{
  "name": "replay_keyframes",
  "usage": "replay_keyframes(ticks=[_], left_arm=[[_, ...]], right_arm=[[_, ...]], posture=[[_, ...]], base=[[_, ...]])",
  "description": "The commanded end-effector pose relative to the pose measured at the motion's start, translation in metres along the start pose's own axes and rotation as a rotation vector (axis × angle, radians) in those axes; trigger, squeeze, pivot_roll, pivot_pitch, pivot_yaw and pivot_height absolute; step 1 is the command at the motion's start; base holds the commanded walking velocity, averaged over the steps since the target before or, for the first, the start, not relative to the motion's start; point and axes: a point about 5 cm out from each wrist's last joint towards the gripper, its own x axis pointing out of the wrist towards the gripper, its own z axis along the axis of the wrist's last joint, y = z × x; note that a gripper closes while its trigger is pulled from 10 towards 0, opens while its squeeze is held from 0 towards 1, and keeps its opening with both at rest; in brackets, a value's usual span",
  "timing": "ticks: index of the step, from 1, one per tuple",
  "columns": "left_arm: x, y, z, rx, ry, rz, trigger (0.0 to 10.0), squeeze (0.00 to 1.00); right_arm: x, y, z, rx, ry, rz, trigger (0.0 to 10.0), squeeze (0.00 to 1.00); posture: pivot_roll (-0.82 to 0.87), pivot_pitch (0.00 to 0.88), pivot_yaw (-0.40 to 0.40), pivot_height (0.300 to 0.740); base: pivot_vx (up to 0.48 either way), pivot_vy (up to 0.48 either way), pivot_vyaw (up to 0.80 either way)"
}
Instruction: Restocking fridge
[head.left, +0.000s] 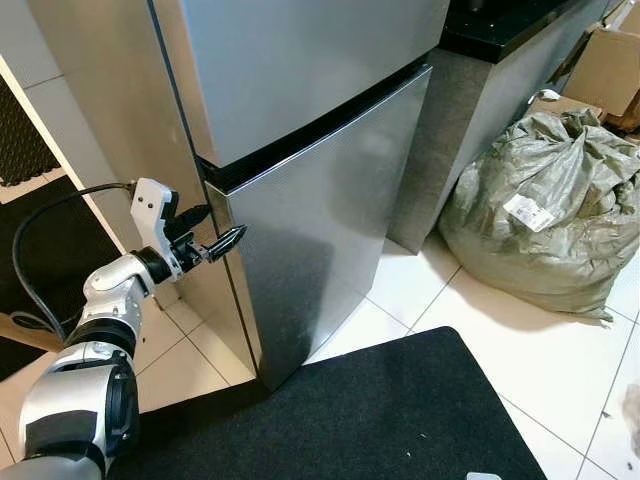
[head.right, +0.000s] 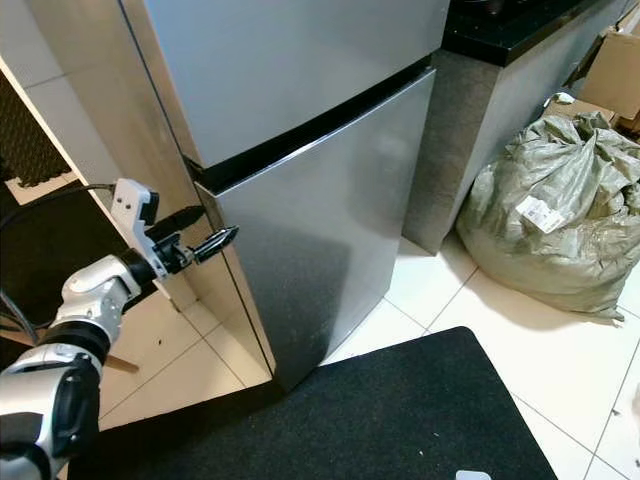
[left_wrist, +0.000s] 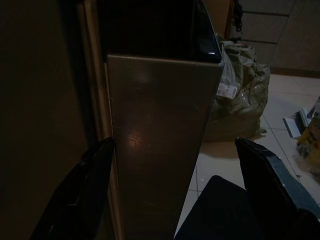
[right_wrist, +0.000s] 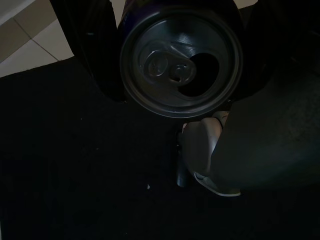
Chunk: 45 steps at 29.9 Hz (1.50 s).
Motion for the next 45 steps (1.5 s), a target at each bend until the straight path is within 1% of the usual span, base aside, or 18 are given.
replay_keyframes(ticks=[1, 7, 21, 25, 27, 34, 45], left_arm=[[0.015, -0.017, -0.002, 0.004, 0.005, -0.130, 10.0, 0.00], [0.020, -0.020, 0.000, 0.005, -0.007, -0.156, 10.0, 0.00], [0.023, -0.025, -0.003, 0.001, -0.007, -0.184, 10.0, 0.00], [0.026, -0.030, -0.005, -0.006, -0.008, -0.211, 10.0, 0.00], [0.026, -0.030, -0.005, -0.006, -0.008, -0.211, 10.0, 0.00], [0.030, -0.041, -0.012, -0.029, -0.003, -0.271, 10.0, 0.00], [0.032, -0.047, -0.015, -0.041, -0.001, -0.310, 10.0, 0.00]], right_arm=[[-0.002, -0.002, -0.007, 0.012, 0.016, -0.012, 10.0, 0.00], [-0.002, -0.002, -0.007, 0.014, 0.014, -0.011, 10.0, 0.00], [-0.002, -0.003, -0.007, 0.016, 0.014, -0.016, 10.0, 0.00], [-0.002, -0.004, -0.006, 0.017, 0.012, -0.017, 10.0, 0.00], [-0.002, -0.004, -0.006, 0.017, 0.012, -0.017, 10.0, 0.00], [-0.002, -0.003, -0.007, 0.025, 0.013, -0.017, 10.0, 0.00], [-0.002, -0.003, -0.009, 0.030, 0.014, -0.020, 10.0, 0.00]], posture=[[-0.12, 0.133, 0.072, 0.740], [-0.12, 0.131, 0.074, 0.740], [-0.12, 0.131, 0.075, 0.740], [-0.13, 0.124, 0.077, 0.740], [-0.13, 0.124, 0.077, 0.740], [-0.13, 0.128, 0.082, 0.740], [-0.13, 0.129, 0.083, 0.740]], base=[[0.000, 0.000, 0.00], [0.000, 0.000, 0.00], [0.000, 0.000, 0.00], [0.000, 0.000, 0.00], [0.000, 0.000, 0.00], [0.000, 0.000, 0.00], [0.000, 0.000, 0.00]])
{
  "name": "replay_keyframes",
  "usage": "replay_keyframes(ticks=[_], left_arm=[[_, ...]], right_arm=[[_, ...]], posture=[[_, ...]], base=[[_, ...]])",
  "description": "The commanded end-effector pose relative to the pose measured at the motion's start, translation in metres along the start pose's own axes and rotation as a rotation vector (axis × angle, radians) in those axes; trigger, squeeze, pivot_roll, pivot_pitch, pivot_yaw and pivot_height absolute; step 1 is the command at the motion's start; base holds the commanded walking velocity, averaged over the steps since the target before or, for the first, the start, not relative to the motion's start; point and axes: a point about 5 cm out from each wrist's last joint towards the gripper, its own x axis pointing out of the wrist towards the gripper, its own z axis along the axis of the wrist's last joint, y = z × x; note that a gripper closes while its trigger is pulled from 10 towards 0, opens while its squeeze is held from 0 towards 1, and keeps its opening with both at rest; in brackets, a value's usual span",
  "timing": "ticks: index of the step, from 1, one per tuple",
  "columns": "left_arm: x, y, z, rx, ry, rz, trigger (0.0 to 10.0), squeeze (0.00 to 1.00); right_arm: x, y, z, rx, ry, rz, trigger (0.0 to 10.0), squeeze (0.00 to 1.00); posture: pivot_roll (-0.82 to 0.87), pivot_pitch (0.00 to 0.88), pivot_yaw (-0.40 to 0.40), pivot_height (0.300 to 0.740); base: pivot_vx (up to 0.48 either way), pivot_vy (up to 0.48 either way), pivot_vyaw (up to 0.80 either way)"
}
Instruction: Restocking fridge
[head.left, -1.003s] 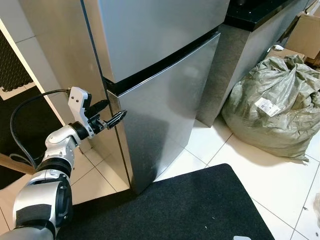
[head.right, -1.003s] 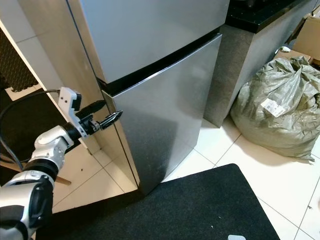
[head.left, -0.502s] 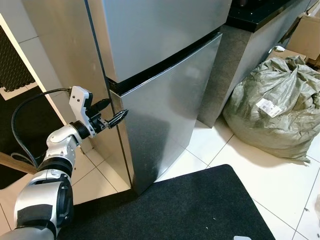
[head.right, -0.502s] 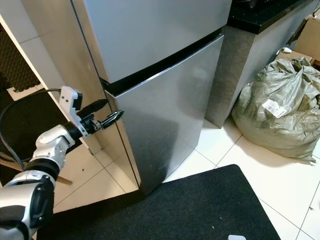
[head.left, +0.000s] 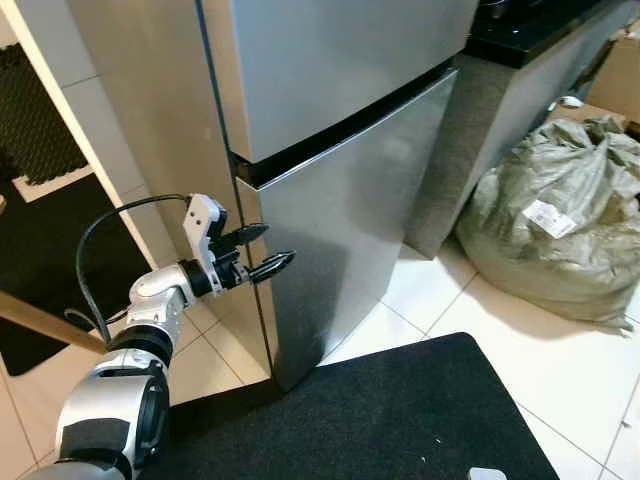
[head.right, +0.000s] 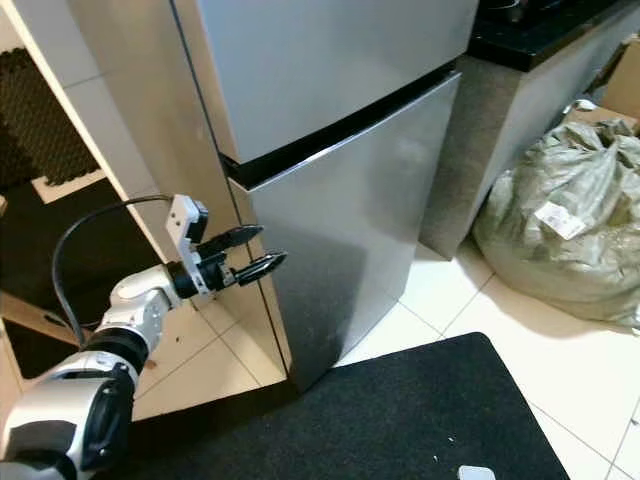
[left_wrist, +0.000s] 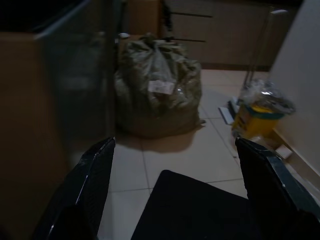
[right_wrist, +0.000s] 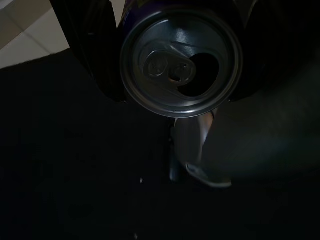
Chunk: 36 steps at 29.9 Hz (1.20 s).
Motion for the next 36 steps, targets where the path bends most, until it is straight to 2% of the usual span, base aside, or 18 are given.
replay_keyframes(ticks=[1, 9, 15, 17, 20, 21, 23, 27, 29, 36], left_arm=[[0.004, -0.003, -0.001, 0.002, 0.007, -0.027, 10.0, 0.00], [0.002, -0.001, 0.001, 0.013, 0.001, 0.007, 10.0, 0.00], [-0.015, 0.008, 0.004, 0.011, 0.012, 0.043, 10.0, 0.00], [-0.019, 0.009, 0.004, 0.002, 0.025, 0.030, 10.0, 0.00], [-0.039, 0.007, -0.003, -0.042, 0.123, -0.073, 10.0, 0.00], [-0.039, 0.007, -0.003, -0.042, 0.123, -0.073, 10.0, 0.00], [-0.049, 0.010, -0.001, -0.044, 0.148, -0.081, 10.0, 0.00], [-0.057, 0.020, 0.010, 0.000, 0.126, 0.007, 10.0, 0.00], [-0.066, 0.030, 0.024, 0.031, 0.087, 0.092, 10.0, 0.00], [-0.077, 0.043, 0.040, 0.086, 0.028, 0.236, 10.0, 0.00]], right_arm=[[-0.002, -0.001, -0.009, 0.021, 0.022, -0.005, 10.0, 0.00], [-0.002, 0.000, -0.009, 0.019, 0.022, -0.004, 10.0, 0.00], [-0.002, 0.000, -0.009, 0.019, 0.023, -0.005, 10.0, 0.00], [-0.002, 0.000, -0.009, 0.019, 0.023, -0.005, 10.0, 0.00], [-0.002, -0.001, -0.008, 0.016, 0.024, -0.004, 10.0, 0.00], [-0.002, -0.001, -0.008, 0.016, 0.024, -0.004, 10.0, 0.00], [-0.002, 0.000, -0.008, 0.014, 0.023, -0.004, 10.0, 0.00], [-0.001, 0.000, -0.007, 0.013, 0.021, -0.003, 10.0, 0.00], [-0.001, 0.000, -0.007, 0.012, 0.021, -0.002, 10.0, 0.00], [-0.001, 0.000, -0.007, 0.010, 0.023, -0.001, 10.0, 0.00]], posture=[[-0.13, 0.129, 0.083, 0.740], [-0.13, 0.129, 0.083, 0.740], [-0.13, 0.129, 0.082, 0.740], [-0.13, 0.128, 0.080, 0.740], [-0.12, 0.126, 0.079, 0.740], [-0.12, 0.126, 0.079, 0.740], [-0.12, 0.126, 0.077, 0.740], [-0.12, 0.126, 0.076, 0.740], [-0.12, 0.125, 0.076, 0.740], [-0.11, 0.126, 0.075, 0.740]], base=[[0.000, 0.000, 0.00], [0.000, 0.000, 0.00], [0.000, 0.000, 0.00], [0.000, 0.000, 0.00], [0.000, 0.000, 0.00], [0.000, 0.000, 0.00], [0.000, 0.000, 0.00], [0.000, 0.000, 0.00], [0.000, 0.000, 0.00], [0.000, 0.000, 0.00]])
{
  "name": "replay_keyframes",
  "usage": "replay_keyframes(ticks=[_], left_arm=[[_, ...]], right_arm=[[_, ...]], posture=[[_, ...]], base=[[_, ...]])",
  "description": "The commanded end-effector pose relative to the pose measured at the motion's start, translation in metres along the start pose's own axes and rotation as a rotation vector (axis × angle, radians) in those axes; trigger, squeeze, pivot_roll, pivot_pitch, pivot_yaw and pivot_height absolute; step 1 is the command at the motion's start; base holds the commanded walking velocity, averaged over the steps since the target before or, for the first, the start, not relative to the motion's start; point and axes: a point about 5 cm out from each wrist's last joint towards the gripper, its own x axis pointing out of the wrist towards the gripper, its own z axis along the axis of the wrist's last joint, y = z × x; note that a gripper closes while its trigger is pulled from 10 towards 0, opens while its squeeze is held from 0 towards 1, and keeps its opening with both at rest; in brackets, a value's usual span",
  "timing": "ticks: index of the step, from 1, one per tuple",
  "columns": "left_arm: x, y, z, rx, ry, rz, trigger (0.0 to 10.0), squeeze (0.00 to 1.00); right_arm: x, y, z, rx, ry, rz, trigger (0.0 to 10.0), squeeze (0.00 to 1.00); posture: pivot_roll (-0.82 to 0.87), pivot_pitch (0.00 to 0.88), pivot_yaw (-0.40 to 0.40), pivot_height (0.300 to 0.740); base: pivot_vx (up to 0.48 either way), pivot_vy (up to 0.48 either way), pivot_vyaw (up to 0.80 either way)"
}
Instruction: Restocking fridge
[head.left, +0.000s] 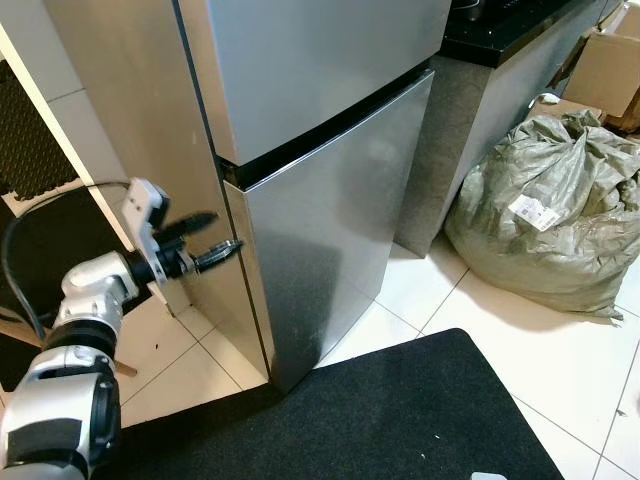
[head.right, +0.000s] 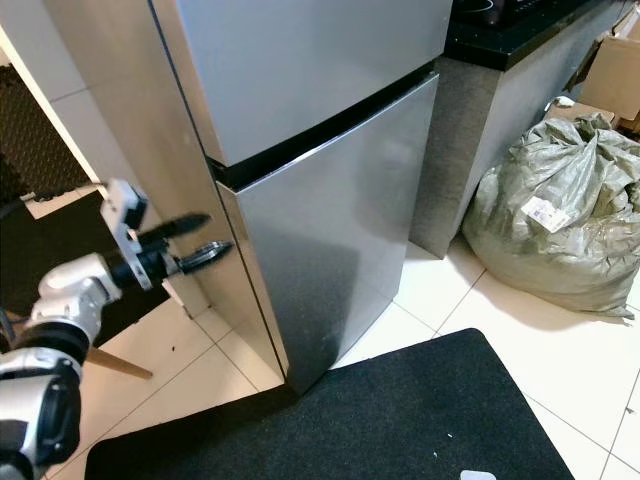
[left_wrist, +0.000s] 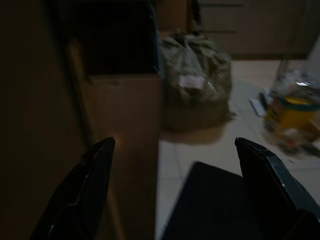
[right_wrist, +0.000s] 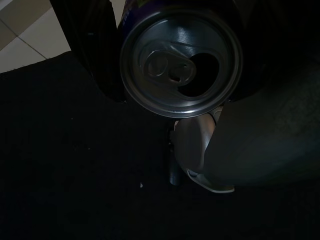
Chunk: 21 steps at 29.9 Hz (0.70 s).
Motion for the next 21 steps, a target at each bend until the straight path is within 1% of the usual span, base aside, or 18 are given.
replay_keyframes(ticks=[1, 3, 4, 5, 6, 7, 8, 10, 11, 12, 13, 14, 16, 17, 19, 20, 21], left_arm=[[-0.011, 0.008, 0.003, 0.014, -0.003, 0.066, 10.0, 0.00], [-0.011, 0.009, 0.004, 0.010, -0.015, 0.087, 10.0, 0.00], [-0.008, 0.010, 0.005, 0.008, -0.026, 0.104, 10.0, 0.21], [-0.008, 0.010, 0.005, 0.008, -0.026, 0.104, 10.0, 0.21], [-0.006, 0.009, 0.004, -0.004, -0.031, 0.106, 10.0, 0.85], [-0.005, 0.008, 0.003, -0.011, -0.033, 0.106, 10.0, 0.85], [-0.001, 0.007, 0.001, -0.014, -0.035, 0.112, 10.0, 1.00], [-0.001, 0.007, 0.001, -0.014, -0.035, 0.112, 10.0, 1.00], [0.004, 0.004, -0.002, -0.020, -0.042, 0.120, 10.0, 1.00], [0.004, 0.004, -0.002, -0.020, -0.042, 0.120, 10.0, 1.00], [0.010, -0.001, -0.006, -0.040, -0.054, 0.114, 10.0, 1.00], [0.010, -0.001, -0.006, -0.040, -0.054, 0.114, 10.0, 1.00], [0.023, -0.010, -0.012, -0.099, -0.089, 0.101, 10.0, 1.00], [0.023, -0.010, -0.012, -0.099, -0.089, 0.101, 10.0, 1.00], [0.031, -0.013, -0.013, -0.131, -0.106, 0.098, 10.0, 1.00], [0.034, -0.014, -0.013, -0.141, -0.111, 0.094, 10.0, 0.80], [0.034, -0.014, -0.013, -0.141, -0.111, 0.094, 10.0, 0.80]], right_arm=[[-0.001, 0.001, -0.008, 0.011, 0.024, 0.001, 10.0, 0.00], [-0.001, 0.001, -0.008, 0.011, 0.024, 0.001, 10.0, 0.00], [-0.001, 0.001, -0.008, 0.013, 0.023, 0.000, 10.0, 0.00], [-0.001, 0.001, -0.008, 0.013, 0.023, 0.000, 10.0, 0.00], [-0.001, 0.001, -0.008, 0.013, 0.023, 0.000, 10.0, 0.00], [-0.001, 0.001, -0.008, 0.013, 0.023, 0.000, 10.0, 0.00], [-0.001, 0.001, -0.008, 0.013, 0.023, 0.000, 10.0, 0.00], [-0.001, 0.001, -0.008, 0.013, 0.023, 0.000, 10.0, 0.00], [-0.001, 0.001, -0.009, 0.013, 0.024, 0.000, 10.0, 0.00], [-0.001, 0.001, -0.009, 0.013, 0.024, 0.000, 10.0, 0.00], [-0.002, 0.002, -0.009, 0.013, 0.026, 0.001, 10.0, 0.00], [-0.002, 0.002, -0.009, 0.013, 0.026, 0.001, 10.0, 0.00], [-0.002, 0.003, -0.011, 0.014, 0.029, 0.004, 10.0, 0.00], [-0.002, 0.003, -0.011, 0.014, 0.029, 0.004, 10.0, 0.00], [-0.003, 0.002, -0.014, 0.015, 0.033, 0.003, 10.0, 0.00], [-0.003, 0.002, -0.015, 0.015, 0.035, 0.002, 10.0, 0.00], [-0.003, 0.002, -0.015, 0.015, 0.035, 0.002, 10.0, 0.00]], posture=[[-0.12, 0.129, 0.075, 0.740], [-0.12, 0.129, 0.076, 0.740], [-0.12, 0.130, 0.077, 0.740], [-0.12, 0.130, 0.077, 0.740], [-0.12, 0.130, 0.077, 0.740], [-0.12, 0.130, 0.077, 0.740], [-0.11, 0.132, 0.077, 0.740], [-0.11, 0.132, 0.077, 0.740], [-0.11, 0.136, 0.077, 0.740], [-0.11, 0.136, 0.077, 0.740], [-0.12, 0.141, 0.078, 0.740], [-0.12, 0.141, 0.078, 0.740], [-0.12, 0.147, 0.081, 0.740], [-0.12, 0.147, 0.081, 0.740], [-0.12, 0.152, 0.083, 0.740], [-0.12, 0.155, 0.084, 0.740], [-0.12, 0.155, 0.084, 0.740]], base=[[0.000, 0.000, 0.00], [0.000, 0.000, 0.00], [0.000, 0.000, 0.00], [0.000, 0.000, 0.00], [0.000, 0.000, 0.00], [0.000, 0.000, 0.00], [0.000, 0.000, 0.00], [0.000, 0.000, 0.00], [0.000, 0.000, 0.00], [0.000, 0.000, 0.00], [0.000, 0.000, 0.00], [0.000, 0.000, 0.00], [0.000, 0.000, 0.00], [0.000, 0.000, 0.00], [0.000, 0.000, 0.00], [0.000, 0.000, 0.00], [0.000, 0.000, 0.00]])
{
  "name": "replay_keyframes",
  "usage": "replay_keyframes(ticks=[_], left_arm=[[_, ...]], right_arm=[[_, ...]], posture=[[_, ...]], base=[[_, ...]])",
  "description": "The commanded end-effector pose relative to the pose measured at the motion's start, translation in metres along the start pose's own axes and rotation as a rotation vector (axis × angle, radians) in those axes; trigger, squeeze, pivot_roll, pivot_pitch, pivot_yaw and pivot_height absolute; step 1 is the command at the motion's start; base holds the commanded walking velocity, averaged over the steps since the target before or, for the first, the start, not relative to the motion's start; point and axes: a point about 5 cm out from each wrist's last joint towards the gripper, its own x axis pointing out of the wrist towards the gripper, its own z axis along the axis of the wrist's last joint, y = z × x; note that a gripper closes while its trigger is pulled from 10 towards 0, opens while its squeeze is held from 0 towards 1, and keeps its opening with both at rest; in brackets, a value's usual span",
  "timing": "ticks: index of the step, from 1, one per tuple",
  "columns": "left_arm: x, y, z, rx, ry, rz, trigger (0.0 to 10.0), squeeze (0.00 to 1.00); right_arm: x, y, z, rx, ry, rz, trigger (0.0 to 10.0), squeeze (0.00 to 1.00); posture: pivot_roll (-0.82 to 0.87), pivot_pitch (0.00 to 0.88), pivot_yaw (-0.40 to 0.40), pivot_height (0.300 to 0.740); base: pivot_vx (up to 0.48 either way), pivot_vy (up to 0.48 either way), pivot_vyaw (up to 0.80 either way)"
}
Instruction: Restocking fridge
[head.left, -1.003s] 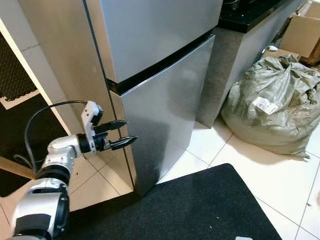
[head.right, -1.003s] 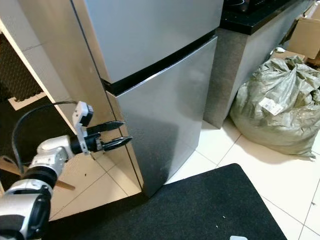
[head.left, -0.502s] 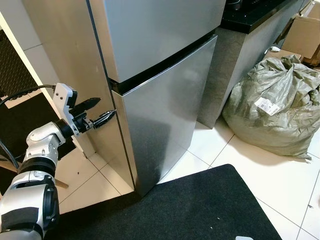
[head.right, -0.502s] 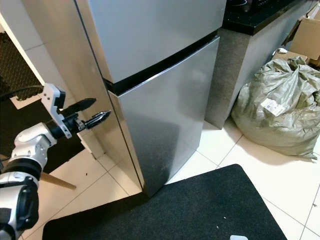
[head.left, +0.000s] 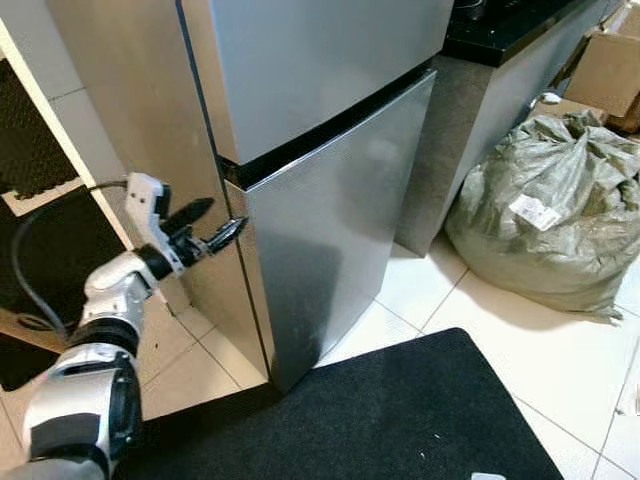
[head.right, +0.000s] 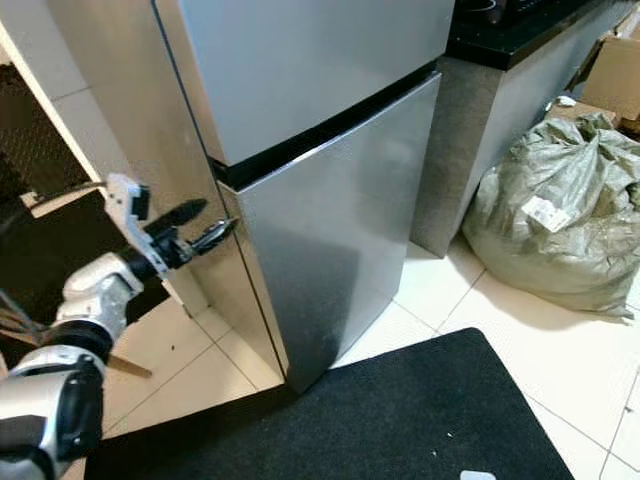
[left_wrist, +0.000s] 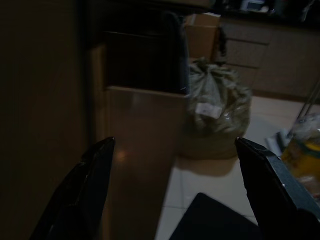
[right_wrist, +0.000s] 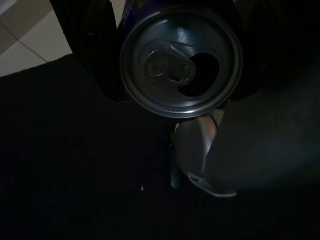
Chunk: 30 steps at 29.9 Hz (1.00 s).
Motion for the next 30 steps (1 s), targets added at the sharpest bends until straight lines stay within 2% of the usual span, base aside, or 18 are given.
replay_keyframes(ticks=[1, 6, 19, 30], left_arm=[[0.004, -0.001, 0.001, -0.020, -0.012, 0.008, 10.0, 0.00], [0.013, -0.004, 0.001, -0.009, -0.006, 0.012, 10.0, 0.00], [0.018, -0.004, 0.006, 0.022, -0.015, 0.037, 10.0, 0.00], [0.036, -0.021, 0.005, 0.013, -0.024, -0.093, 10.0, 0.00]], right_arm=[[-0.002, 0.001, -0.012, 0.015, 0.029, 0.004, 10.0, 0.00], [-0.004, 0.001, -0.017, 0.017, 0.039, 0.001, 10.0, 0.00], [-0.007, 0.001, -0.029, 0.017, 0.056, 0.006, 10.0, 0.00], [-0.008, 0.001, -0.030, 0.018, 0.050, 0.005, 10.0, 0.00]], posture=[[-0.12, 0.156, 0.085, 0.740], [-0.13, 0.174, 0.090, 0.740], [-0.13, 0.213, 0.096, 0.740], [-0.14, 0.230, 0.099, 0.740]], base=[[0.000, 0.000, 0.00], [0.000, 0.000, 0.00], [0.000, 0.000, 0.00], [0.000, 0.000, 0.00]])
